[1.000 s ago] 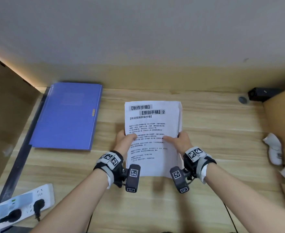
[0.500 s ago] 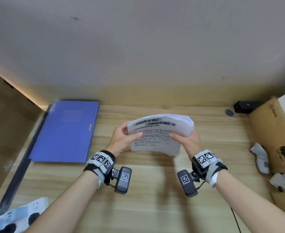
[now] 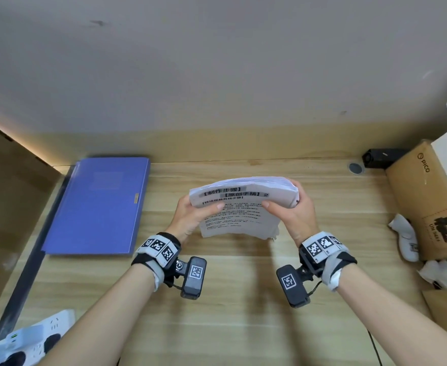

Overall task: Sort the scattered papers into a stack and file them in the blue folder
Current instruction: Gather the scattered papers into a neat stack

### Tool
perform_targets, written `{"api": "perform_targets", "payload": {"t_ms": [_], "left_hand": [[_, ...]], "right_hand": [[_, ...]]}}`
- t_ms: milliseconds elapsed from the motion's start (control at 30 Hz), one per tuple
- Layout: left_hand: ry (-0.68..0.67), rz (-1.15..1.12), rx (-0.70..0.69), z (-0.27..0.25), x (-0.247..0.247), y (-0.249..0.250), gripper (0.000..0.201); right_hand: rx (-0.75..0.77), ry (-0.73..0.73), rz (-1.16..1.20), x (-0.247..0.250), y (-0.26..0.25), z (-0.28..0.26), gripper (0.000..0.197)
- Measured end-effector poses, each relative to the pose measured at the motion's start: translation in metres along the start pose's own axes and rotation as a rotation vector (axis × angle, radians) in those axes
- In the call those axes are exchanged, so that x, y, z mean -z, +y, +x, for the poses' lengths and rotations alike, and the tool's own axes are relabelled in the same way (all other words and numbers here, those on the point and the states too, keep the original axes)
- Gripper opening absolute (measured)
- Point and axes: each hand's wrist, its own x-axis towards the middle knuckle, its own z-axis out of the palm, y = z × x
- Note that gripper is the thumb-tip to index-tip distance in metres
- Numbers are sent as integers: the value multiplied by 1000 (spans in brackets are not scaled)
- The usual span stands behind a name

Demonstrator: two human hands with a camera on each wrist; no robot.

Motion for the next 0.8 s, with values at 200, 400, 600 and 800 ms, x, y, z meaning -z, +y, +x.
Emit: {"api": "perform_targets", "payload": {"t_ms": [200,400,600,800], "left_hand": [[23,-77,14,7,-16,7,36],[34,-9,-40,7,0,14,32],[25,122,43,-2,-15,-13,30],[113,-63,266,6,-32,-36,29]], "right_hand": [[-86,-8,45,-20,0,5,40],[-54,-50,-12,-2,-8,9,50],[-146,-32,-130,6,10,4,28],[-229,5,-110,23,24,15,36]]}}
